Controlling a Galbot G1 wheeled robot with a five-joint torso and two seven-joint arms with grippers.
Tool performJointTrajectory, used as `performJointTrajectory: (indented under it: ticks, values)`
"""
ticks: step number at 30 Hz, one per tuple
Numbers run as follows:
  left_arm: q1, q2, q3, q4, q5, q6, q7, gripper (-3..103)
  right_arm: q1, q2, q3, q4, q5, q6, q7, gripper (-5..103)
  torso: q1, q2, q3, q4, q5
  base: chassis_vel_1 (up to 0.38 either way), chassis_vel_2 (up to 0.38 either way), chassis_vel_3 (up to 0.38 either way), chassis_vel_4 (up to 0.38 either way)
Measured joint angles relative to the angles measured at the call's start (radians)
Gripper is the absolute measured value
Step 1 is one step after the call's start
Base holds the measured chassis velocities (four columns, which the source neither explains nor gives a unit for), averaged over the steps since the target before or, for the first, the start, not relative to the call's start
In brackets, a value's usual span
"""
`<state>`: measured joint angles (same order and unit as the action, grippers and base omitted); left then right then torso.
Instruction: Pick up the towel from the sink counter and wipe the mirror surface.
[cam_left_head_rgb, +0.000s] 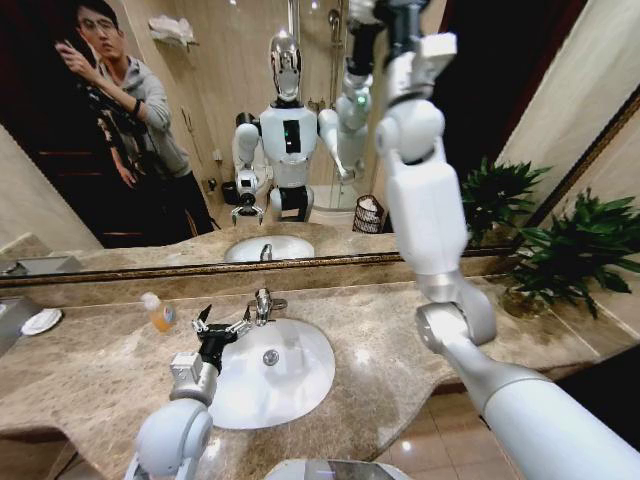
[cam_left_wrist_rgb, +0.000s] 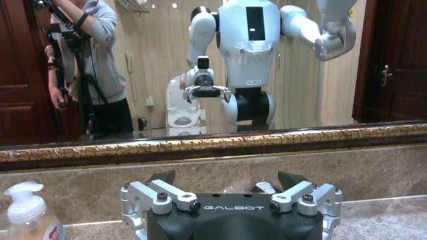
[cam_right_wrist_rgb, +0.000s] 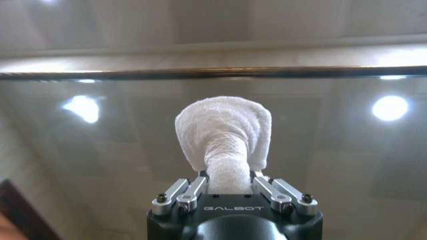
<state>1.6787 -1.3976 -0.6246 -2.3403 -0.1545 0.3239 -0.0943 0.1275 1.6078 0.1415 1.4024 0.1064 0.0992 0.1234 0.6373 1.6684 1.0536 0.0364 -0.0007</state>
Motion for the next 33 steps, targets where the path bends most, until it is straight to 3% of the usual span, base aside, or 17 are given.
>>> performJointTrajectory:
  ticks: [6, 14, 22, 25, 33]
  values:
    - [0.000, 0.000, 0.000, 0.000, 0.000, 0.000, 0.000, 100, 0.010, 0.003, -0.055, -0.037, -0.031, 0.003, -0.004, 22, 0.000, 0.000, 0.000, -0.0007, 0.0006, 0.000, 0.000, 0.000, 0.000]
    - [0.000, 0.000, 0.000, 0.000, 0.000, 0.000, 0.000, 100, -0.032, 0.000, -0.021, -0.005, -0.020, 0.004, -0.004, 22, 0.000, 0.000, 0.000, -0.0004, 0.0007, 0.000, 0.000, 0.000, 0.000]
    - [0.000, 0.000, 0.000, 0.000, 0.000, 0.000, 0.000, 100, -0.046, -0.132, 0.072, 0.037, 0.041, -0.001, 0.005, 22, 0.000, 0.000, 0.000, -0.0013, 0.0014, 0.000, 0.000, 0.000, 0.000]
    - [0.000, 0.000, 0.000, 0.000, 0.000, 0.000, 0.000, 100, -0.047, -0.150, 0.091, 0.031, 0.046, -0.001, 0.005, 22, 0.000, 0.000, 0.000, -0.0013, 0.0012, 0.000, 0.000, 0.000, 0.000]
    - [0.000, 0.000, 0.000, 0.000, 0.000, 0.000, 0.000, 100, -0.051, -0.091, 0.062, 0.020, 0.025, 0.001, 0.005, 22, 0.000, 0.000, 0.000, -0.0003, 0.0005, 0.000, 0.000, 0.000, 0.000]
